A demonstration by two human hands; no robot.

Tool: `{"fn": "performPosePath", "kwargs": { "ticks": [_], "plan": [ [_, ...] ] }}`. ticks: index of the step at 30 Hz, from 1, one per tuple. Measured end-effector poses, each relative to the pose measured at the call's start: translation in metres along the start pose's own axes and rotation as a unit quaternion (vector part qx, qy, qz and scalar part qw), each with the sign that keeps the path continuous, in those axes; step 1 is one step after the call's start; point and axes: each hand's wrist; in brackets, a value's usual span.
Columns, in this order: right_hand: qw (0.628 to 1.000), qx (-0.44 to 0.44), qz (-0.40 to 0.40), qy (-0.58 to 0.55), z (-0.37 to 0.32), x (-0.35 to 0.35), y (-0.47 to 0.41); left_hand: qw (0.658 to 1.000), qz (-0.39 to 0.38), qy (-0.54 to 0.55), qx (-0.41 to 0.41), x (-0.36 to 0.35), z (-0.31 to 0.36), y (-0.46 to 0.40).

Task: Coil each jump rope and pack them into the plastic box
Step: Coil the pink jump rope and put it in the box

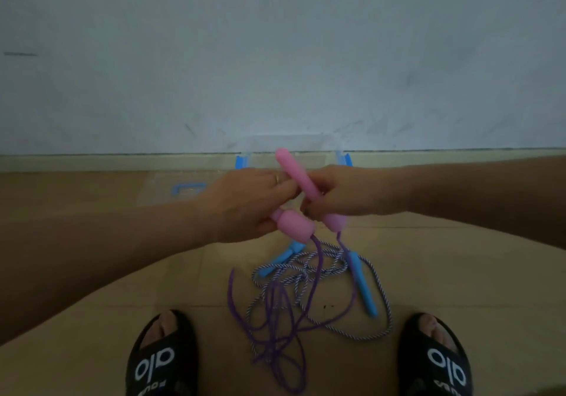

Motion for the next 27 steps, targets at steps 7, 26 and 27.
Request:
{"fn": "performPosePath", "kwargs": {
  "ticks": [7, 26, 27],
  "plan": [
    [0.930, -0.044, -0.041, -0.361, -0.031, -0.014, -0.001, 0.992, 0.043, -0.119, 0.006, 0.037, 0.002, -0.003],
    [0.914, -0.047, -0.059, -0.398, -0.018, -0.042, 0.008, 0.958, -0.188, -0.061, 0.210, 0.024, -0.008, 0.026],
    [0.920, -0.049, -0.042, -0.387, -0.018, -0.043, 0.006, 0.951, -0.197, -0.054, 0.234, 0.022, -0.008, 0.026]
  ]
}}
Point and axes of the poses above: each hand's wrist, its own y-axis away from the middle knuckle, its own x-axis out of the back of the hand, z = x × y, and after that the axes turned 3 degrees about -z, right-handed
